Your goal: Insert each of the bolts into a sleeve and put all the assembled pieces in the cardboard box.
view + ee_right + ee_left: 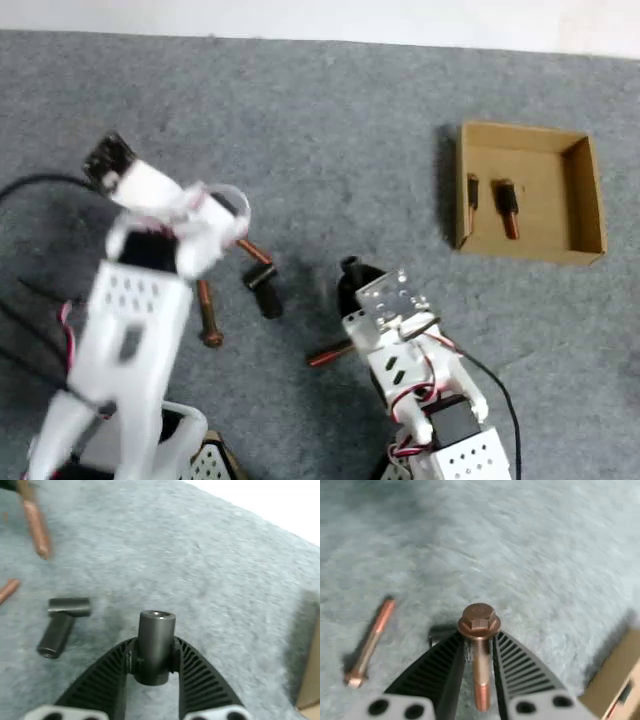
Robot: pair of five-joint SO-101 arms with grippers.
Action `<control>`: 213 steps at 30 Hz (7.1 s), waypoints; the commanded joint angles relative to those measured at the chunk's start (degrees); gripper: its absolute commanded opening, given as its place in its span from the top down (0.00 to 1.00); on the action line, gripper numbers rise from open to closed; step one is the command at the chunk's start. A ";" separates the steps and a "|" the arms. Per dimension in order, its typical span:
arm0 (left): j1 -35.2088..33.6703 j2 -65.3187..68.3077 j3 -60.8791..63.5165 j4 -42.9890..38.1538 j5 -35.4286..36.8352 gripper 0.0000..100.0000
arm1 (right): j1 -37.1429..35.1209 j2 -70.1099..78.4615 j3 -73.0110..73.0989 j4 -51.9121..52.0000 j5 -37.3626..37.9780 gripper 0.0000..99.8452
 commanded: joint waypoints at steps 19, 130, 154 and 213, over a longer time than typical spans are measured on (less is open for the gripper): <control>16.13 -53.32 44.44 -27.96 -18.29 1.00 | -10.68 -0.40 6.99 0.13 12.75 0.99; -0.04 -67.82 51.56 -23.56 -6.33 0.63 | -5.85 -0.40 6.73 -0.75 12.75 1.00; -0.40 -67.74 54.02 -24.18 -27.87 0.99 | 26.42 0.22 2.24 -9.89 -10.02 0.99; -0.75 -67.74 58.07 -28.40 -28.22 0.99 | 25.19 88.31 -67.30 9.71 -29.89 0.77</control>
